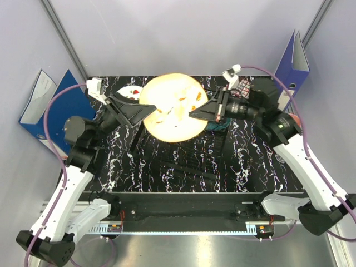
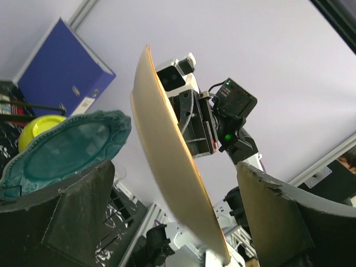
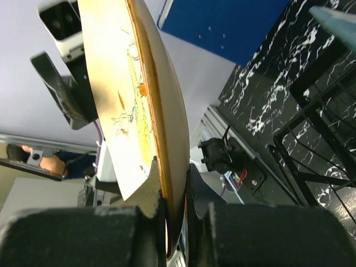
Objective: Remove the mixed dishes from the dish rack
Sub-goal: Place the plate at the center of the board.
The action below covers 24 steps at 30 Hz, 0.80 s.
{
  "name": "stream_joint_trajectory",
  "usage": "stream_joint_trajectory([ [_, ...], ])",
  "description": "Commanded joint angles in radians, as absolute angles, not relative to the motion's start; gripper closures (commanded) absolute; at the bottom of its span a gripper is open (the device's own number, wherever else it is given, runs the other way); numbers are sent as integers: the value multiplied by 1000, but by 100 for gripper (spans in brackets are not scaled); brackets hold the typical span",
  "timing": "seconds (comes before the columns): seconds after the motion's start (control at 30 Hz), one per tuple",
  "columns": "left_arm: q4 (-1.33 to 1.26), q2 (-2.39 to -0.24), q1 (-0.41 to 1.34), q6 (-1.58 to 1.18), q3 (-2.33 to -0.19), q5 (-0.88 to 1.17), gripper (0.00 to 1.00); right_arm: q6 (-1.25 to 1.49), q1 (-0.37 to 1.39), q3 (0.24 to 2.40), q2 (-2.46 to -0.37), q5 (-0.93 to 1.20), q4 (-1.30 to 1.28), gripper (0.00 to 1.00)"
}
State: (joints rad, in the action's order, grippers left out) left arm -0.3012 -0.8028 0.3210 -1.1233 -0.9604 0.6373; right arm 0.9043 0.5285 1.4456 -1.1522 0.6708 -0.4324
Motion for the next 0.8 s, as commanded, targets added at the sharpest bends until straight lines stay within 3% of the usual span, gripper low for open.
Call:
stream_joint_trajectory([
  [0.0,-336,-842,353,-1097,-1003,655,7,885,600,1506,-1193,644,-276,100],
  [0.13,-305,-848,364,-1069,-1012,650,23,864,634,1523,-1221,624,-282,100],
  [0.17,-295,-847,364,-1065,-1015,655,35,861,638,1525,-1226,621,-282,100],
  [0.27,-252,-835,364,-1036,-1025,643,57,845,638,1523,-1220,612,-285,100],
  [0.3,-238,-830,364,-1019,-1028,638,73,838,640,1525,-1218,604,-287,100],
  [0.4,-183,-824,364,-999,-1038,618,100,816,638,1528,-1207,586,-302,100],
  [0.57,-105,-804,364,-983,-1042,557,100,767,640,1531,-1174,548,-334,100],
  [0.6,-91,-799,362,-974,-1042,543,100,759,638,1534,-1167,542,-337,85],
  [0.63,-74,-795,362,-968,-1046,513,100,750,640,1537,-1160,534,-342,79],
  [0.7,-19,-781,362,-945,-1055,479,100,721,640,1552,-1141,517,-368,57],
  [0.73,-3,-776,362,-937,-1063,462,100,713,640,1558,-1134,509,-379,36],
  [0.77,20,-773,362,-933,-1065,440,100,695,640,1565,-1123,500,-394,28],
])
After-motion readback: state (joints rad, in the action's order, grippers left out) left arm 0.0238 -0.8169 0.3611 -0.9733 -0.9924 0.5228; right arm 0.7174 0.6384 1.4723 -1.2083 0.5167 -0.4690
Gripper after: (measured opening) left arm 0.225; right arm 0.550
